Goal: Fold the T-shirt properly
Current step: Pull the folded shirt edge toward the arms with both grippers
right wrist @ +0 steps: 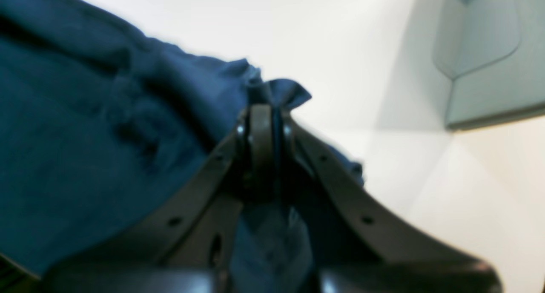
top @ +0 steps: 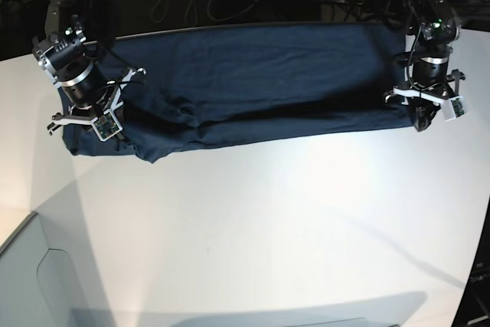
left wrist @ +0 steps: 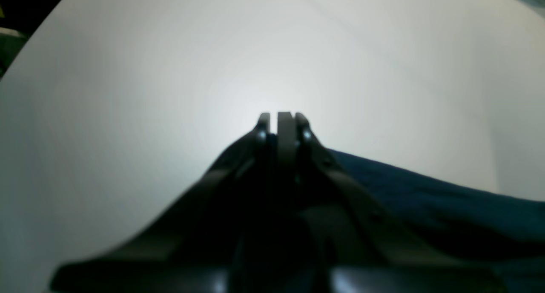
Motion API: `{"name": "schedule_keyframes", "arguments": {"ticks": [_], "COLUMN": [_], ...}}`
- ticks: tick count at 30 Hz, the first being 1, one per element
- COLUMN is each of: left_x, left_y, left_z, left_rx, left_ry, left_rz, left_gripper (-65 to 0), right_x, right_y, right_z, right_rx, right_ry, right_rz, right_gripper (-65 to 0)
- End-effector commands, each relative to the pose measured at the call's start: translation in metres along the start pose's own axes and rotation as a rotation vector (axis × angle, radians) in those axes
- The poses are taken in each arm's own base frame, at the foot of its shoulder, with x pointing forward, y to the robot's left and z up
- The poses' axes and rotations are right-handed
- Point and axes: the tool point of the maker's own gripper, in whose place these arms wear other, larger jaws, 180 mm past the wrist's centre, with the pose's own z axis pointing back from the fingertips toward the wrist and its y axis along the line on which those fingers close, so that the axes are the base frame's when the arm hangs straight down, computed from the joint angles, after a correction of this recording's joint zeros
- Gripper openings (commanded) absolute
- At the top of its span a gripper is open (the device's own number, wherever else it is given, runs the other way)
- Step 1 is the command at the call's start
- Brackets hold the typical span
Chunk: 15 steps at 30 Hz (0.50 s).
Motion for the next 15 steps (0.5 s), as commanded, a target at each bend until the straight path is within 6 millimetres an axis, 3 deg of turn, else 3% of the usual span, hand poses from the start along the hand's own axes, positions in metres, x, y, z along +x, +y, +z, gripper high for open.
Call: {"name": "schedule_keyframes", "arguments": {"ticks": [1,8,15], "left_x": [0.013,0.000,0.001], "left_y": [0.000,0.004,0.010], "left_z": [0.003,0.007,0.009], "left_rx": [-0.004,0.001,0.016], "left_ry": [-0.047,-0.015,-0.019], "left_rz": [-0.013,-0.008,-0.009], "left_gripper": [-65.0,-65.0,-65.0], "right_x": [0.005,-0.034,-0.038], "right_y": [0.001,0.022,0.007], "right_z": [0.005,0.019,0.026], "right_rx": [0.004,0.057,0.009], "right_ry": [-0.025,0.080,0.053], "right_rz": [0.014,-0.005,-0.023], "right_gripper": [-65.0,-65.0,-64.9]}}
